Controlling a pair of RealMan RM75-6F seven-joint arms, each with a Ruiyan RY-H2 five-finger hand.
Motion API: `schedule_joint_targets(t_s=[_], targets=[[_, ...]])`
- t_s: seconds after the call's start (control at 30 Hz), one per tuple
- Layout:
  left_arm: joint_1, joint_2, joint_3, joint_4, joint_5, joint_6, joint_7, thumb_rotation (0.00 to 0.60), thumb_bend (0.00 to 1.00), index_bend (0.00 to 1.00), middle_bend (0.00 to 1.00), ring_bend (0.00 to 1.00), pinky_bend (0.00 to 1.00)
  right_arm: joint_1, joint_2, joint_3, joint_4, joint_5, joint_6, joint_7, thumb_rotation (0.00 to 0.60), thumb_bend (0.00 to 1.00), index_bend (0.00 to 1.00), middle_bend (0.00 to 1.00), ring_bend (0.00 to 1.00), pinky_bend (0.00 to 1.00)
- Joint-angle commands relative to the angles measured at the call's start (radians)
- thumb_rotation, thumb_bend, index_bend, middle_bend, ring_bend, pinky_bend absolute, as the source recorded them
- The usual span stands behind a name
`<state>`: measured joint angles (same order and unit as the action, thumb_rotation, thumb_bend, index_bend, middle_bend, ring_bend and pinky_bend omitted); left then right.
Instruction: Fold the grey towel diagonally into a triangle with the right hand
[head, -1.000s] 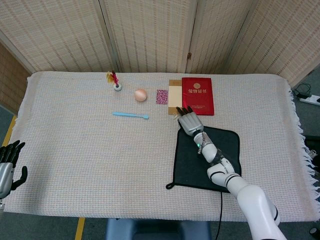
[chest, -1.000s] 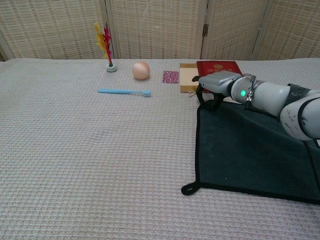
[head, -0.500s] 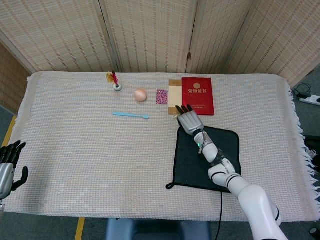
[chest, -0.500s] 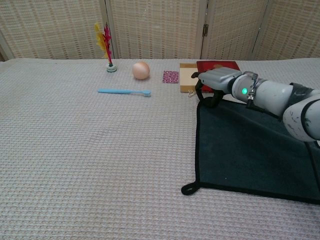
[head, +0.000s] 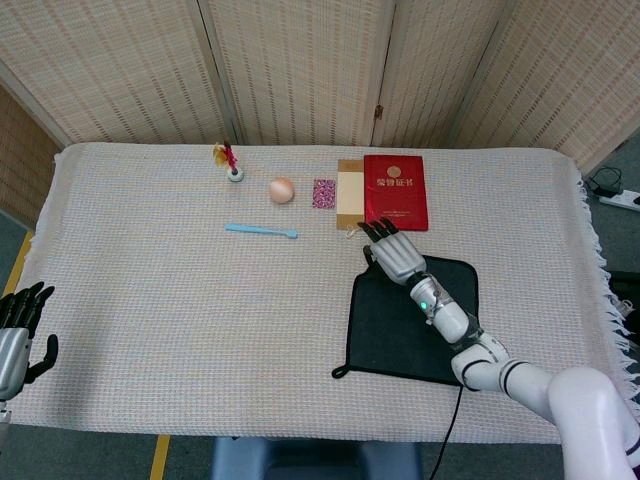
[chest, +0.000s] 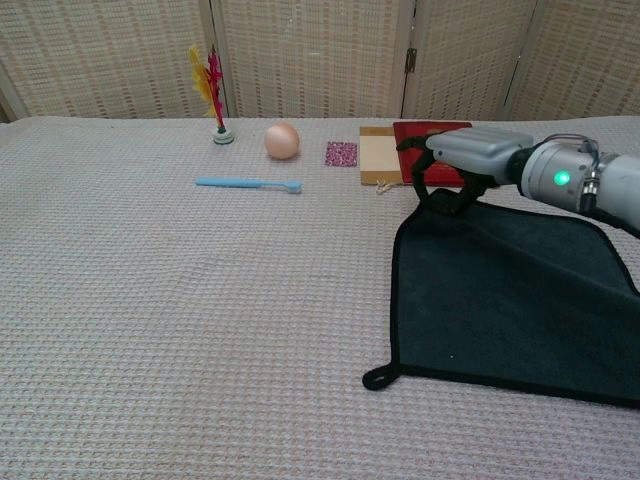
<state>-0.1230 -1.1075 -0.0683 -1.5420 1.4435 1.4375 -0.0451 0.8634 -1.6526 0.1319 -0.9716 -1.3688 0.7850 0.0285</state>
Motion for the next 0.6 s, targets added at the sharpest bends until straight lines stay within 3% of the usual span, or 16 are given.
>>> schedule_joint_targets(t_s=[0.03,0.3,0.6], targets=[[-0.001,-0.003,0.002,-0.001,0.002,-0.002,0.006,0.6,0.65,0.0,0.06,0.0,0.0,-0.135,0.228,-0.101,-0.291,-0.032,0.094,-0.108,0.6,0.52,0.71,0.08,0.04,0.0],[-0.006,-0.018,0.012,-0.008,0.014,-0.007,0.039,0.6,0.65,0.0,0.06,0.0,0.0,-0.25,0.4,-0.206,-0.51,-0.069,0.172,-0.191,0.6,0.52,0.71,0.08,0.05,0.0],[-0.003,-0.021,0.019,-0.018,0.028,0.002,0.055,0.6,0.65,0.0,0.06,0.0,0.0,-0.332,0.463,-0.298,-0.579,-0.153,0.215,-0.183,0.6,0.52,0.71,0.08,0.05,0.0]])
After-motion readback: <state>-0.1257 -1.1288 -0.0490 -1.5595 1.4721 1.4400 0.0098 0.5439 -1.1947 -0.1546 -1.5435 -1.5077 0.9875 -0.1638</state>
